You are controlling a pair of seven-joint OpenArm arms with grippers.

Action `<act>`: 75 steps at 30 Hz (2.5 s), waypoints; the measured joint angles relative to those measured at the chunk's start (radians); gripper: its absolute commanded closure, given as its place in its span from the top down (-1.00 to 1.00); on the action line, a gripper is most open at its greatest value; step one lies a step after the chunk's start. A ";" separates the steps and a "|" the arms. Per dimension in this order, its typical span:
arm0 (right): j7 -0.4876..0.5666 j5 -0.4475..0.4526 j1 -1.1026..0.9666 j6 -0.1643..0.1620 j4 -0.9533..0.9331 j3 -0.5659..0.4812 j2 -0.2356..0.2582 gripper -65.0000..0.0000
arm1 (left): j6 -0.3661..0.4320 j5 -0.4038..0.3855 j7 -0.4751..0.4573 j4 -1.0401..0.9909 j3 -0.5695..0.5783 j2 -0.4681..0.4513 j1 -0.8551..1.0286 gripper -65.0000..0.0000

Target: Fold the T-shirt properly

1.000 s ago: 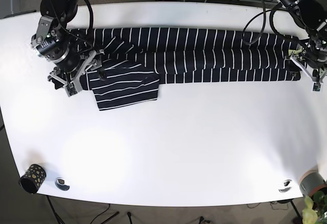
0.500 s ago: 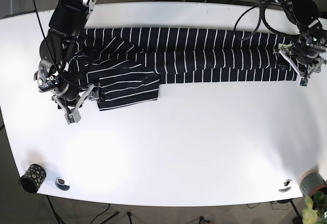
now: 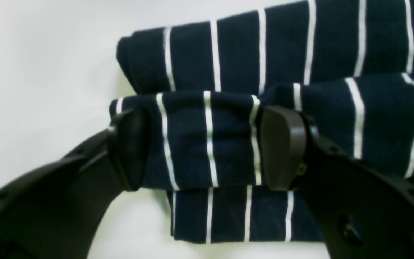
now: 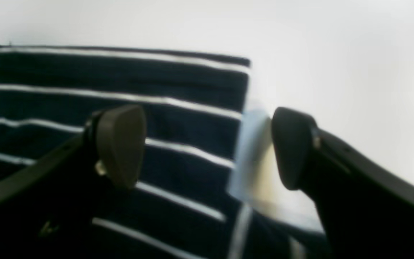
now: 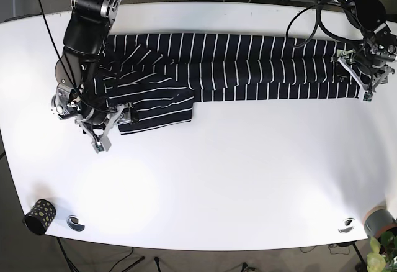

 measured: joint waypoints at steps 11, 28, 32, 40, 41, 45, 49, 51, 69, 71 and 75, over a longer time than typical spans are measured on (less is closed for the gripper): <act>0.053 0.000 -0.008 0.004 -0.002 -0.008 -0.047 -0.39 | 0.000 0.000 0.000 -0.002 0.002 0.001 0.000 0.34; 0.052 0.007 -0.105 0.005 0.250 -0.008 -0.047 -1.00 | 0.000 0.001 0.000 -0.002 0.007 0.000 0.000 0.34; -0.040 0.007 -0.170 0.006 0.409 -0.007 -0.047 -1.00 | 0.000 0.004 -0.001 -0.004 0.007 0.000 0.000 0.34; -0.130 0.016 -0.282 0.008 0.640 0.095 -0.097 -1.00 | 0.000 0.004 0.000 -0.004 0.007 0.000 -0.001 0.34; -0.140 0.015 -0.295 0.008 0.655 0.100 -0.099 -1.00 | 0.000 0.005 0.000 -0.004 0.007 0.000 -0.002 0.34; -0.163 0.015 -0.330 0.008 0.677 0.104 -0.099 -1.00 | 0.000 0.004 0.000 -0.004 0.007 -0.001 -0.003 0.34; -0.161 0.016 -0.375 0.008 0.678 0.104 -0.099 -1.00 | 0.000 0.004 0.000 -0.004 0.007 -0.002 -0.003 0.34; -0.162 0.014 -0.400 0.008 0.678 0.104 -0.100 -0.91 | 0.000 0.004 0.000 -0.004 0.007 -0.003 -0.005 0.34; -0.186 0.177 -0.457 0.001 0.770 0.305 -0.129 0.57 | 0.000 0.005 0.000 -0.004 0.007 -0.003 -0.006 0.34; -0.242 0.245 -0.472 0.001 0.775 0.305 -0.129 0.57 | 0.000 0.004 0.000 -0.004 0.007 -0.003 -0.006 0.34; -0.324 0.307 -0.488 0.005 0.766 0.307 -0.129 0.57 | 0.000 0.004 0.000 -0.004 0.007 -0.002 -0.006 0.34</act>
